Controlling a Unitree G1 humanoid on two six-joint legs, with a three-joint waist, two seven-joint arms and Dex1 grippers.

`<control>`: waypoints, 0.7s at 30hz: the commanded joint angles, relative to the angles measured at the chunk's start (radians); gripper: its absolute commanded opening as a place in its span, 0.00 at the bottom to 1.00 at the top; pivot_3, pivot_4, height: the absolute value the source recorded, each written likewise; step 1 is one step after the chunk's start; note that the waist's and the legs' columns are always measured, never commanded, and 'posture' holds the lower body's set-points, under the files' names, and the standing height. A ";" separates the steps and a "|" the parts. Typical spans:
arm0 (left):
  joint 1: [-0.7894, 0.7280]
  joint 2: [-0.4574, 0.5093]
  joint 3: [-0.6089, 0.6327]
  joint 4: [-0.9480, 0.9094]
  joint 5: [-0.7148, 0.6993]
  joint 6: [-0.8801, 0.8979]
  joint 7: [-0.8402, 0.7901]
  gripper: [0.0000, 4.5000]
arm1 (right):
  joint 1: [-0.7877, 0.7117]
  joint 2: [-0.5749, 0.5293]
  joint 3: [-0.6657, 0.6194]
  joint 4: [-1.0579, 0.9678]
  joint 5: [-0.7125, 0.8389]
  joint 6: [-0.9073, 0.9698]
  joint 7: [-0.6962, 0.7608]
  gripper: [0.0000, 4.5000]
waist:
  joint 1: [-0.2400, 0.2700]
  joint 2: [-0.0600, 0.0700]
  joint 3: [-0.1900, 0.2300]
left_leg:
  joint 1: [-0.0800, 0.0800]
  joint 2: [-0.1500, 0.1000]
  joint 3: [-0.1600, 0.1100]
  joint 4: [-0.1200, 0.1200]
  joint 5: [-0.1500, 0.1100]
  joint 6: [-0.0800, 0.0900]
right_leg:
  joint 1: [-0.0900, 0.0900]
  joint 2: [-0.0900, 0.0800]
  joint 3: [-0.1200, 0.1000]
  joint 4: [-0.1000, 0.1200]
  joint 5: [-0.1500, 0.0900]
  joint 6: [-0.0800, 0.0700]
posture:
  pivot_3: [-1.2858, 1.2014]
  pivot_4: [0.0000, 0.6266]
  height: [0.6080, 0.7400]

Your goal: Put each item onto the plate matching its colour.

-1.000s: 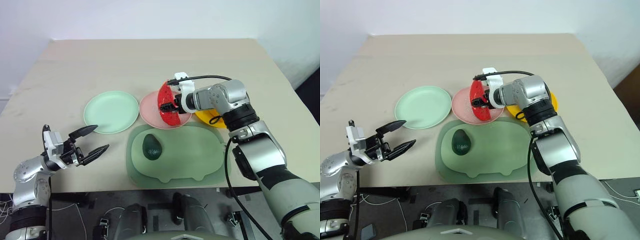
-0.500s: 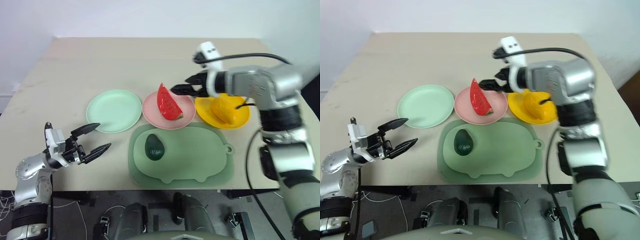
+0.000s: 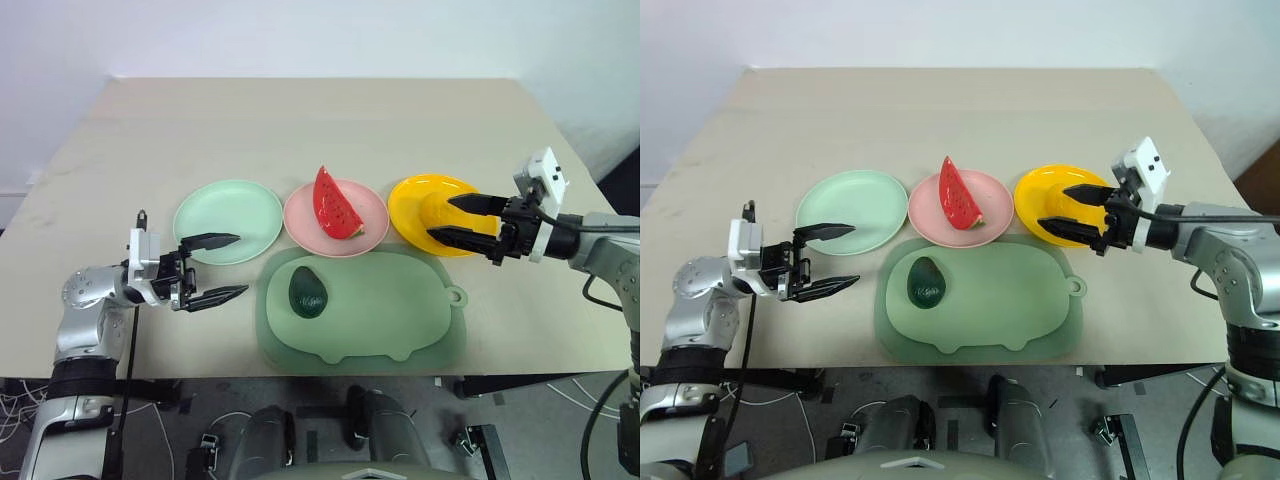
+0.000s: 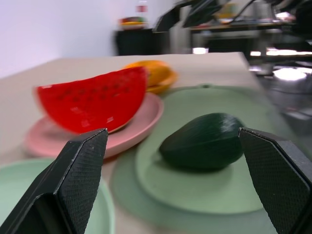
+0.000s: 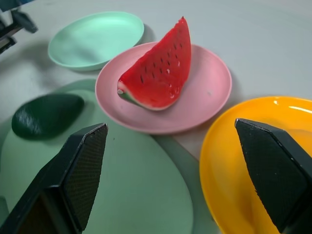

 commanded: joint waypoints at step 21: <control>-0.410 0.029 -0.820 0.328 -0.223 -0.251 -0.019 1.00 | 0.308 0.050 -0.103 -0.099 -0.073 -0.264 -0.079 0.98 | 0.020 0.000 0.000 | 0.001 -0.001 -0.003 0.002 0.000 0.000 | 0.001 0.000 0.001 0.000 0.000 0.000 | 0.52 0.24 0.95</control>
